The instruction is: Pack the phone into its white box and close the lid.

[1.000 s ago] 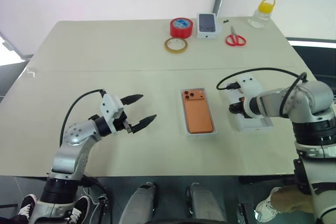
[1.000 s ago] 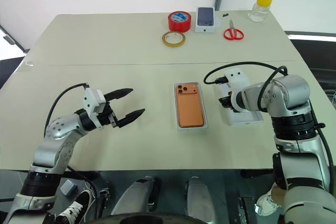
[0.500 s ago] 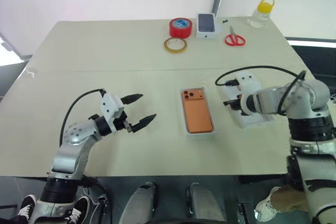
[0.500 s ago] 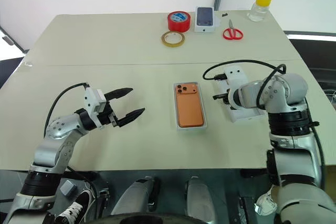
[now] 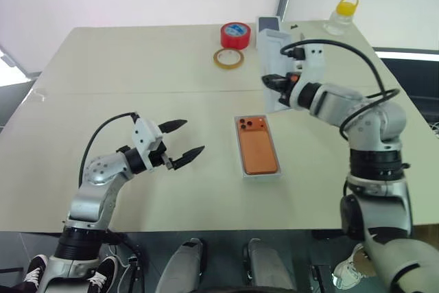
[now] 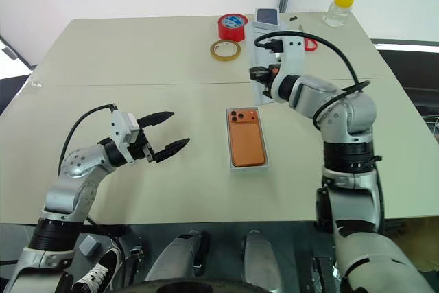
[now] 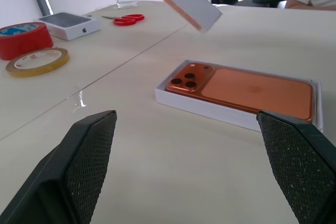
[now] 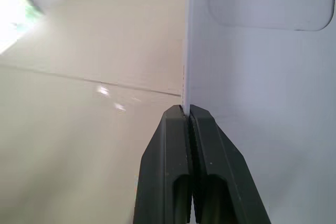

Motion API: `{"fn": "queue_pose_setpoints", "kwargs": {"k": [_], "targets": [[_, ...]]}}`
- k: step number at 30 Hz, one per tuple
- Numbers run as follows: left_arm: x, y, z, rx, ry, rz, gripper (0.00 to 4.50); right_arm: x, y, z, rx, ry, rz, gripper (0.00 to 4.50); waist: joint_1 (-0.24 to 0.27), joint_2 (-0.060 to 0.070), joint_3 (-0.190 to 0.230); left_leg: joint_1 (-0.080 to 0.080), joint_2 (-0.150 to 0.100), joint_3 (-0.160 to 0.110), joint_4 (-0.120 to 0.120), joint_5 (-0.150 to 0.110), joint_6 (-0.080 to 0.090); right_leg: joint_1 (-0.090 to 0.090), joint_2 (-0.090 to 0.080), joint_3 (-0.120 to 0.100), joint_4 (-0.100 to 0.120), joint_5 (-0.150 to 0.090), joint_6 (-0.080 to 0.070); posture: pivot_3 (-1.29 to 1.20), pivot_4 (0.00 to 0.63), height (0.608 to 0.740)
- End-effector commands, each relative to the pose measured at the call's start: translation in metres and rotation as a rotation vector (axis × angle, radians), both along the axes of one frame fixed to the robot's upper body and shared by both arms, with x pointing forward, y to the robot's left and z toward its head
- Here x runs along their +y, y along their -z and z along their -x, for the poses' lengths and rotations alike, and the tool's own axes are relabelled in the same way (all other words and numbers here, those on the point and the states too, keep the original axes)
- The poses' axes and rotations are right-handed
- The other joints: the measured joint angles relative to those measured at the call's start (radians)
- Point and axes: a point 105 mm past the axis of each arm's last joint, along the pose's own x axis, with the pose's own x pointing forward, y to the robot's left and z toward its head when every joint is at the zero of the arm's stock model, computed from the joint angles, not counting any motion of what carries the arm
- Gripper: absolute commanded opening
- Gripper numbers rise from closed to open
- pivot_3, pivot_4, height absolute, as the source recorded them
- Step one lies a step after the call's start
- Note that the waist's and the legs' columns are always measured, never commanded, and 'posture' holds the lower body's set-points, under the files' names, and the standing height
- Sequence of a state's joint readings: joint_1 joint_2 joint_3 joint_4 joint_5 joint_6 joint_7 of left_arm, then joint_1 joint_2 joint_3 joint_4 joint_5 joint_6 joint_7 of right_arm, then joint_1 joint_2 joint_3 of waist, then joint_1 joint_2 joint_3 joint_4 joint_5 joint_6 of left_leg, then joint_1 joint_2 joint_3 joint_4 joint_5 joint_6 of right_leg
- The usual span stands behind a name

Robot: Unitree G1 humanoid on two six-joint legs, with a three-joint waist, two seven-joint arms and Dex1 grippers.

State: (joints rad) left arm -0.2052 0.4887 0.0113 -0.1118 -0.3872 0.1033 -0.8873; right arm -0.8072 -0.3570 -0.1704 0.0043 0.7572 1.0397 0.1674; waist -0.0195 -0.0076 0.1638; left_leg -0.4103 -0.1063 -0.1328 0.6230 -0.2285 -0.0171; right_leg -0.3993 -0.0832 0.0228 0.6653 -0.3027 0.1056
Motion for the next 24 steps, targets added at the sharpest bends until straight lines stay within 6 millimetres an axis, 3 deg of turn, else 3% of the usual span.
{"fn": "queue_pose_setpoints", "kwargs": {"k": [1, 4, 9, 16, 19, 22, 24], "targets": [[0.003, -0.01, 0.0, -0.029, -0.001, -0.006, 4.5, 0.01, -0.026, 0.014, -0.089, -0.09, -0.15, 0.03, 0.002, 0.0, 0.0, 0.0, 0.0, 0.0, 0.0, 0.0, 0.0, 0.0, 0.0, 0.0, 0.0, 0.0, 0.0, 0.0, 0.15, 0.74], [0.005, -0.014, 0.0, -0.031, -0.003, 0.003, 4.5, 0.029, -0.019, 0.035, -0.06, -0.211, -0.167, 0.03, 0.005, 0.0, 0.0, 0.0, 0.0, 0.0, 0.0, 0.0, 0.0, 0.0, 0.0, 0.0, 0.0, 0.0, -0.001, 0.0, 0.15, 0.74], [0.007, -0.022, -0.004, -0.033, -0.018, 0.04, 4.5, 0.053, -0.025, 0.077, 0.116, -0.524, -0.522, 0.03, 0.002, 0.001, 0.0, 0.0, 0.0, 0.0, -0.001, 0.001, -0.001, -0.001, 0.0, 0.001, 0.0, 0.001, -0.001, 0.0, 0.15, 0.74], [0.0, -0.024, -0.005, -0.011, -0.036, 0.085, 4.5, 0.065, 0.003, 0.107, 0.343, -0.581, -0.561, 0.03, 0.001, 0.001, 0.0, 0.0, 0.0, 0.0, -0.001, 0.001, -0.001, -0.001, -0.001, 0.001, -0.001, 0.001, -0.001, 0.0, 0.15, 0.74], [-0.003, -0.022, -0.003, 0.005, -0.031, 0.099, 4.5, 0.07, 0.027, 0.123, 0.43, -0.602, -0.458, 0.03, -0.001, 0.001, 0.0, 0.0, 0.0, 0.0, -0.001, 0.001, -0.001, -0.001, 0.0, 0.001, -0.001, 0.001, -0.001, 0.0, 0.15, 0.74], [-0.006, -0.018, -0.001, 0.044, -0.013, 0.114, 3.66, 0.069, 0.039, 0.117, 0.475, -0.536, -0.438, 0.0, -0.002, 0.001, 0.0, 0.0, 0.0, 0.0, -0.001, 0.001, -0.001, -0.001, 0.0, 0.001, -0.001, 0.001, -0.001, 0.0, 0.15, 0.74], [-0.008, -0.016, 0.001, 0.047, -0.009, 0.108, 2.75, 0.069, 0.038, 0.111, 0.489, -0.512, -0.476, 0.0, -0.002, 0.001, 0.0, 0.0, 0.0, 0.0, -0.001, 0.001, -0.001, -0.001, 0.0, 0.001, -0.001, 0.001, -0.001, 0.0, 0.15, 0.74]]}}
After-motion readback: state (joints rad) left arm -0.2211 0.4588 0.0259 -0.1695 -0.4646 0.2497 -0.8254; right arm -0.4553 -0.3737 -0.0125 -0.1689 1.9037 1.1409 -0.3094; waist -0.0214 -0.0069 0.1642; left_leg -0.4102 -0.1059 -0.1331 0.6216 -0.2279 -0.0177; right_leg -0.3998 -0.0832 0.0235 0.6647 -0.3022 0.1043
